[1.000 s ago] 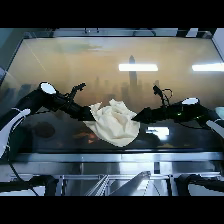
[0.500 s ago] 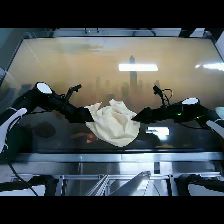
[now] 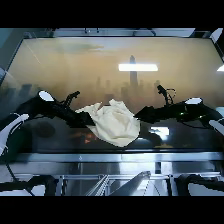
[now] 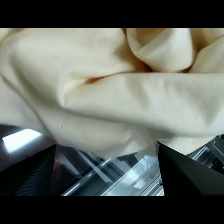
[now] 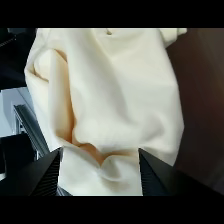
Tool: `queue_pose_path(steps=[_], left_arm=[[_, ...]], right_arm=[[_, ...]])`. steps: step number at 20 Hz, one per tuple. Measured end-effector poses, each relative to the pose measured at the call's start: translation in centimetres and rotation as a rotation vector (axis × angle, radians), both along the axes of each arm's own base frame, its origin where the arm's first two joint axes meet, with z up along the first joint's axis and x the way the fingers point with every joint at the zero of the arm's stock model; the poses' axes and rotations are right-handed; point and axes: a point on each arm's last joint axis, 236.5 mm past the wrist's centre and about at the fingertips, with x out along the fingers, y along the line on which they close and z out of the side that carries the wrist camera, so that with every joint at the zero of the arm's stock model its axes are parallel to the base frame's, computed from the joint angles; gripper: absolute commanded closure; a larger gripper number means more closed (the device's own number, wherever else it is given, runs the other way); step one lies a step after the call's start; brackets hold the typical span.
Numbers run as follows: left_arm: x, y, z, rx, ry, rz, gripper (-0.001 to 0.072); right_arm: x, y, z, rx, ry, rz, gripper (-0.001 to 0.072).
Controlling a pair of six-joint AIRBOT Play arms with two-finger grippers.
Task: Fold the shirts.
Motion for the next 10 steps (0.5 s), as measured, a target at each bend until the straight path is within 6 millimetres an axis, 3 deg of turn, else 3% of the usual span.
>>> queue_pose_path(steps=[3, 4, 5, 6, 7, 8, 10], left_arm=[[0.7, -1.2, -0.3, -0.009, -0.042, 0.018, 0.0019], [1.0, -1.5, -0.2, -0.011, -0.057, 0.021, 0.0119], [1.3, -1.8, -0.1, -0.014, -0.069, 0.022, 0.0364], [1.6, -2.1, 0.0, -0.016, -0.081, 0.025, 0.0553], [1.7, -2.3, 0.0, -0.017, -0.090, 0.023, 0.0688], [1.9, -2.4, 0.1, -0.016, -0.098, 0.023, 0.0685], [2.1, -2.6, 0.1, -0.017, -0.105, 0.027, 0.0685]], right_arm=[[-0.1, 0.2, -0.8, -0.020, 0.007, 0.006, 0.0209], [-0.3, 0.4, -1.2, -0.024, 0.012, 0.013, 0.0308], [-0.5, 0.8, -1.5, -0.028, 0.020, 0.023, 0.0414], [-0.8, 1.2, -1.9, -0.033, 0.028, 0.036, 0.0470], [-1.2, 1.6, -2.2, -0.034, 0.036, 0.049, 0.0549], [-1.5, 2.0, -2.4, -0.034, 0.035, 0.063, 0.0689], [-1.6, 2.7, -2.5, -0.025, 0.034, 0.073, 0.0691]])
